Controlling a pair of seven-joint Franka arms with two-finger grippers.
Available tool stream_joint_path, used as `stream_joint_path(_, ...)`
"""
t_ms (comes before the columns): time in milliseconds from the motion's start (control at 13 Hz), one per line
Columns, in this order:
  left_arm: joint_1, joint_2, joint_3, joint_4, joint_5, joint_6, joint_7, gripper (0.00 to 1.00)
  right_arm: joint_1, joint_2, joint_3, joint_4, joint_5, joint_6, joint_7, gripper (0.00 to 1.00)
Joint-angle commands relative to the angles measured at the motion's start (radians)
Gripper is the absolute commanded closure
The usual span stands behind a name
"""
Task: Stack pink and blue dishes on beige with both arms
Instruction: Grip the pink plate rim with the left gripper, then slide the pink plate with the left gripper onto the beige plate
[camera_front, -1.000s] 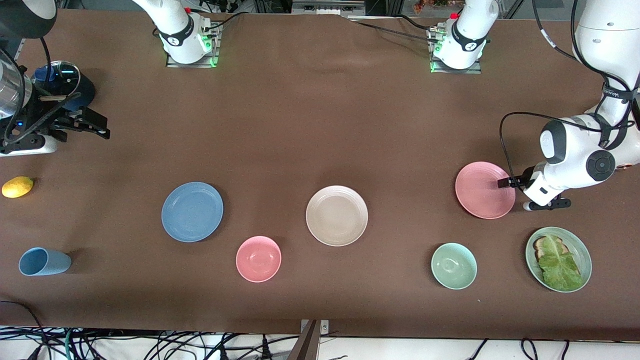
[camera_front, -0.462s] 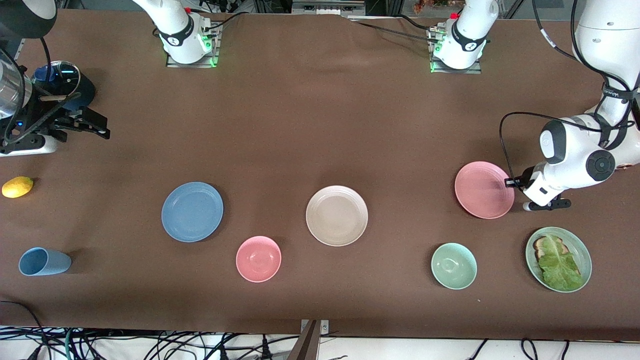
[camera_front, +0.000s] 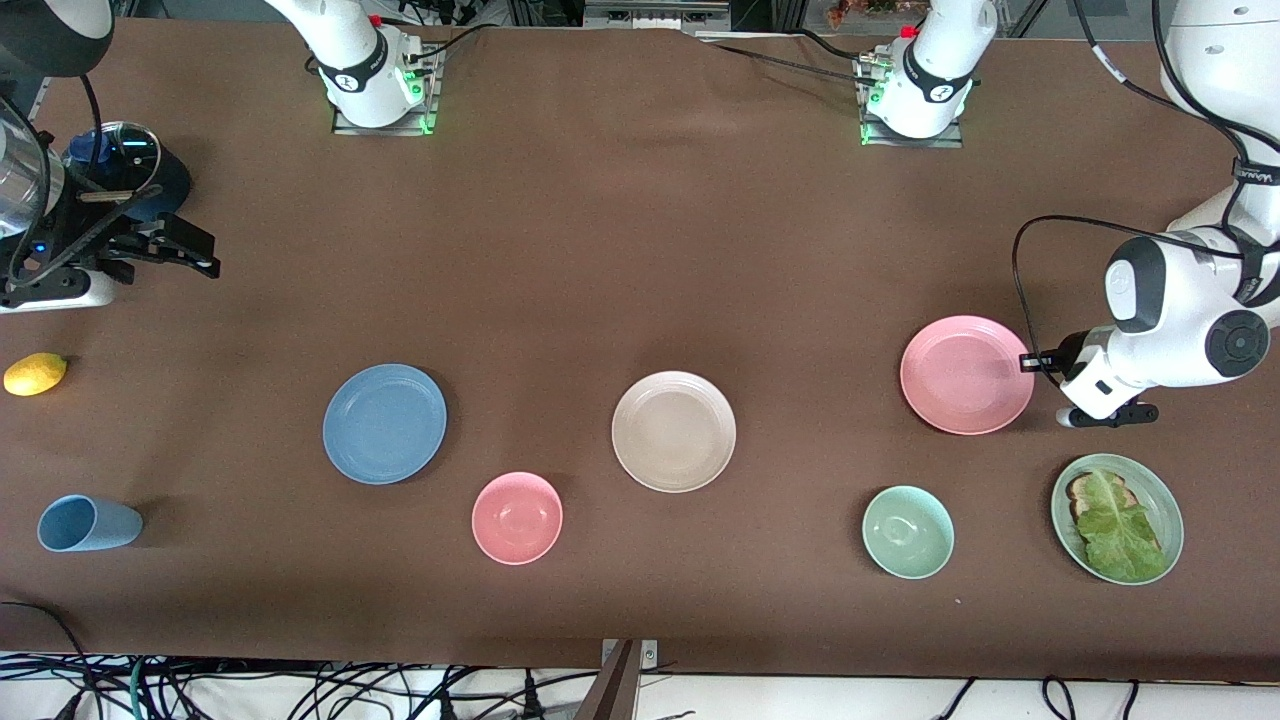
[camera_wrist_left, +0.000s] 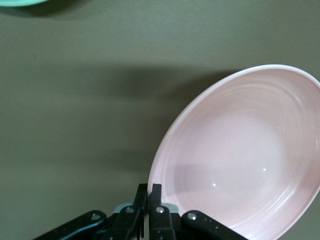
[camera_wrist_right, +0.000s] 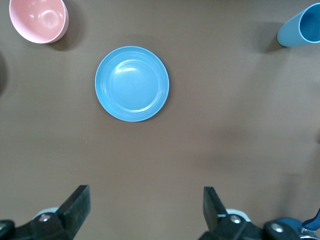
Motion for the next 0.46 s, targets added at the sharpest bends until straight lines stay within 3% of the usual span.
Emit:
stream_joint_path(0, 0.002, -0.054, -0.053, 0.047, 0.000, -0.131, -0.026, 1.00, -0.002, -0.012, -0.001, -0.010, 0.011, -0.005, 0.010, 0.00)
stream_joint_path(385, 0.002, -0.082, -0.212, 0.060, -0.081, -0.162, -0.237, 1.00, -0.002, -0.012, -0.001, -0.010, 0.011, -0.005, 0.010, 0.00)
